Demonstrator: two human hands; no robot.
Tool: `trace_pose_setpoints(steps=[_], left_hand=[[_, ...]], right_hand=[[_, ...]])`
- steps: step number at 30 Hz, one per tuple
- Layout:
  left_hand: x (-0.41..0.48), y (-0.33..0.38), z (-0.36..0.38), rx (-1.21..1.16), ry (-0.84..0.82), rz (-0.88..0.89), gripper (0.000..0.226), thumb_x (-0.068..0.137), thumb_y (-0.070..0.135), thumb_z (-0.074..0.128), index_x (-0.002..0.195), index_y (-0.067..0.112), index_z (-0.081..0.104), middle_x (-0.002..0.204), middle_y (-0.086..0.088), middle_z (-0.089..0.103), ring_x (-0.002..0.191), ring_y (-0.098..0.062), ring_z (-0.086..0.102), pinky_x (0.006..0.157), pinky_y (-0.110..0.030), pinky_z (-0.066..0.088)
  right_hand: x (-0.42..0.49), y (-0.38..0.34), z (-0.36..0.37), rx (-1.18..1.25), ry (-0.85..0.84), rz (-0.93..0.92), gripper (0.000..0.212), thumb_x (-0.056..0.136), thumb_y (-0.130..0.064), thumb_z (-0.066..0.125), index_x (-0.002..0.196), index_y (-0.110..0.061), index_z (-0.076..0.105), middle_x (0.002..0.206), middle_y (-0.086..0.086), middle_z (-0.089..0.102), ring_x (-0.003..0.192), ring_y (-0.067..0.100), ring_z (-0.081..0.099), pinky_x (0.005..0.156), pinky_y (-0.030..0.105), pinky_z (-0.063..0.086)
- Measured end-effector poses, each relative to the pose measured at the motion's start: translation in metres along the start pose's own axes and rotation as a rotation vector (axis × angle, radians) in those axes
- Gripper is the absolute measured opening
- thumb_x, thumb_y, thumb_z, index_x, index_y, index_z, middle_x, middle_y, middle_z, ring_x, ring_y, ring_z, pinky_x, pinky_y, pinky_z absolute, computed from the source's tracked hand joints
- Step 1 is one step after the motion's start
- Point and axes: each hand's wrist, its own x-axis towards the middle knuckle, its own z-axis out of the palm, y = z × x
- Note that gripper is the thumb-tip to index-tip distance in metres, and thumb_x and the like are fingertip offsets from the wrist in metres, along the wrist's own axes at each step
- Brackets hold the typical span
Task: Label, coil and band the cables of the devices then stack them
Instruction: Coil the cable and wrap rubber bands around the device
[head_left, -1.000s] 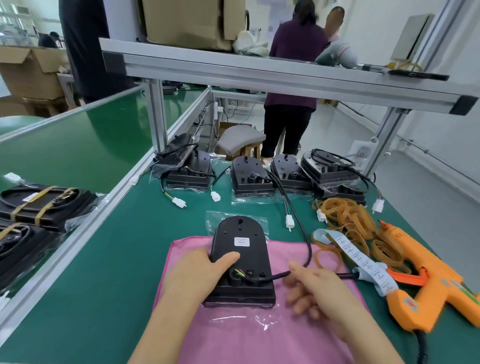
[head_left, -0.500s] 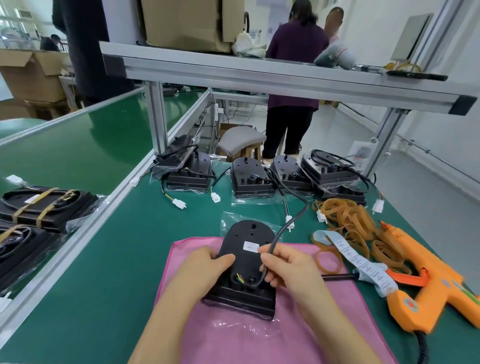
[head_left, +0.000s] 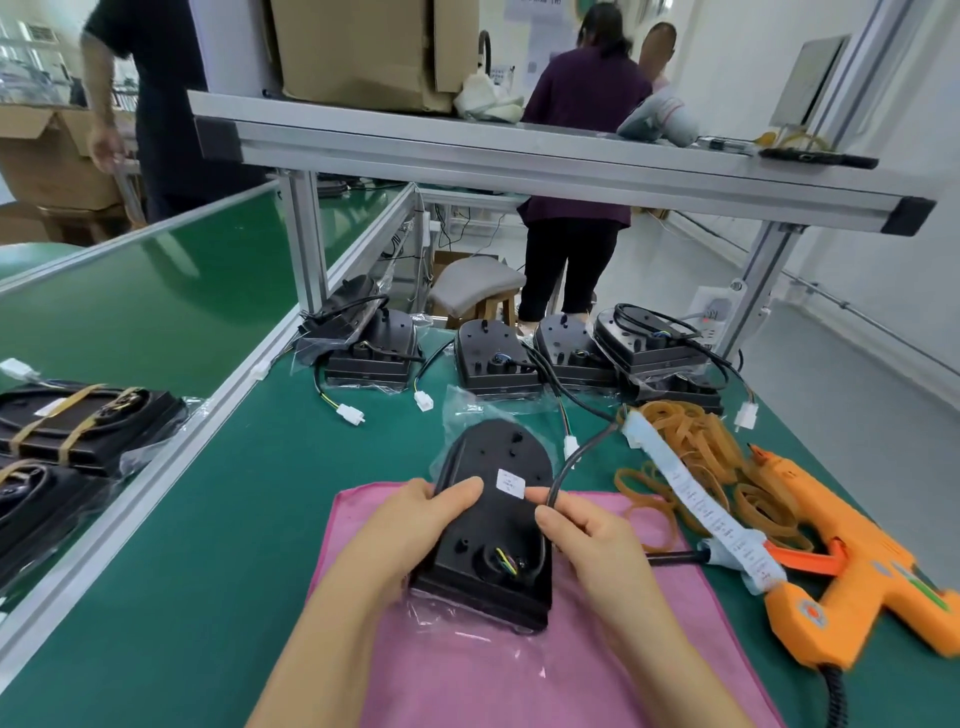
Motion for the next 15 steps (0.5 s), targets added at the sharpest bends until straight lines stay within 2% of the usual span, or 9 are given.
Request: trace_pose_setpoints(steps=[2, 4, 6, 8, 10, 11, 13, 14, 15], left_hand=[[-0.006, 0.006, 0.001, -0.056, 0.025, 0.043, 0.067, 0.070, 0.060, 0.071, 0.105, 0.005, 0.057, 0.103, -0.013, 0.066, 0.095, -0.026, 0.062, 0.092, -0.046, 0.050], [-0.012, 0.013, 0.002, -0.143, 0.023, 0.087, 0.075, 0.061, 0.060, 0.070, 0.101, -0.002, 0.054, 0.098, -0.020, 0.063, 0.090, -0.025, 0.057, 0.088, -0.044, 0.047], [-0.016, 0.019, 0.004, -0.227, -0.009, 0.115, 0.065, 0.062, 0.053, 0.072, 0.097, 0.001, 0.056, 0.092, -0.016, 0.062, 0.085, -0.024, 0.058, 0.086, -0.046, 0.049], [-0.018, 0.021, 0.006, -0.246, -0.030, 0.130, 0.047, 0.074, 0.042, 0.076, 0.094, 0.003, 0.058, 0.093, -0.012, 0.067, 0.084, -0.024, 0.062, 0.090, -0.050, 0.050], [-0.019, 0.019, 0.008, -0.266, -0.041, 0.128, 0.031, 0.086, 0.033, 0.070, 0.094, 0.005, 0.060, 0.092, -0.011, 0.072, 0.083, -0.024, 0.067, 0.090, -0.049, 0.052], [-0.020, 0.019, 0.009, -0.283, -0.048, 0.126, 0.028, 0.089, 0.031, 0.066, 0.094, 0.004, 0.059, 0.091, -0.011, 0.073, 0.083, -0.025, 0.068, 0.089, -0.048, 0.053], [-0.021, 0.017, 0.011, -0.308, -0.063, 0.136, 0.028, 0.089, 0.029, 0.065, 0.093, 0.003, 0.057, 0.086, -0.010, 0.073, 0.079, -0.024, 0.068, 0.082, -0.045, 0.054], [-0.022, 0.017, 0.012, -0.314, -0.069, 0.143, 0.029, 0.087, 0.030, 0.065, 0.092, 0.003, 0.055, 0.083, -0.009, 0.071, 0.076, -0.022, 0.067, 0.076, -0.042, 0.054], [-0.022, 0.017, 0.012, -0.315, -0.075, 0.150, 0.031, 0.085, 0.032, 0.066, 0.091, 0.004, 0.054, 0.079, -0.008, 0.070, 0.073, -0.021, 0.065, 0.070, -0.038, 0.053]], right_hand=[[0.001, -0.005, -0.004, -0.101, 0.059, -0.117, 0.029, 0.088, -0.006, 0.062, 0.097, -0.034, 0.069, 0.108, -0.006, 0.066, 0.105, 0.005, 0.060, 0.091, 0.015, 0.044], [0.003, -0.012, -0.008, -0.160, 0.105, -0.168, 0.030, 0.086, -0.009, 0.065, 0.099, -0.036, 0.067, 0.123, -0.005, 0.053, 0.121, 0.014, 0.050, 0.108, 0.032, 0.036], [0.004, -0.020, -0.010, -0.167, 0.087, -0.143, 0.033, 0.086, -0.013, 0.067, 0.099, -0.043, 0.065, 0.134, -0.009, 0.043, 0.130, 0.018, 0.042, 0.114, 0.043, 0.030], [0.004, -0.026, -0.012, -0.166, 0.047, -0.132, 0.035, 0.086, -0.015, 0.068, 0.102, -0.045, 0.064, 0.142, -0.013, 0.037, 0.136, 0.012, 0.035, 0.116, 0.045, 0.026], [0.005, -0.028, -0.015, -0.205, 0.008, -0.153, 0.037, 0.085, -0.017, 0.068, 0.109, -0.045, 0.063, 0.149, -0.017, 0.031, 0.138, 0.001, 0.029, 0.118, 0.042, 0.020], [0.005, -0.028, -0.016, -0.226, -0.018, -0.166, 0.038, 0.086, -0.017, 0.068, 0.111, -0.045, 0.062, 0.151, -0.018, 0.027, 0.136, -0.007, 0.026, 0.119, 0.037, 0.019], [0.005, -0.029, -0.017, -0.199, -0.085, -0.182, 0.042, 0.086, -0.015, 0.067, 0.115, -0.045, 0.058, 0.154, -0.020, 0.019, 0.127, -0.026, 0.021, 0.112, 0.015, 0.022], [0.005, -0.028, -0.017, -0.174, -0.109, -0.180, 0.046, 0.086, -0.014, 0.067, 0.117, -0.047, 0.056, 0.154, -0.020, 0.014, 0.125, -0.029, 0.019, 0.109, 0.008, 0.023], [0.005, -0.027, -0.018, -0.165, -0.109, -0.176, 0.052, 0.085, -0.016, 0.069, 0.120, -0.050, 0.052, 0.155, -0.022, 0.010, 0.129, -0.026, 0.017, 0.111, 0.010, 0.023]])
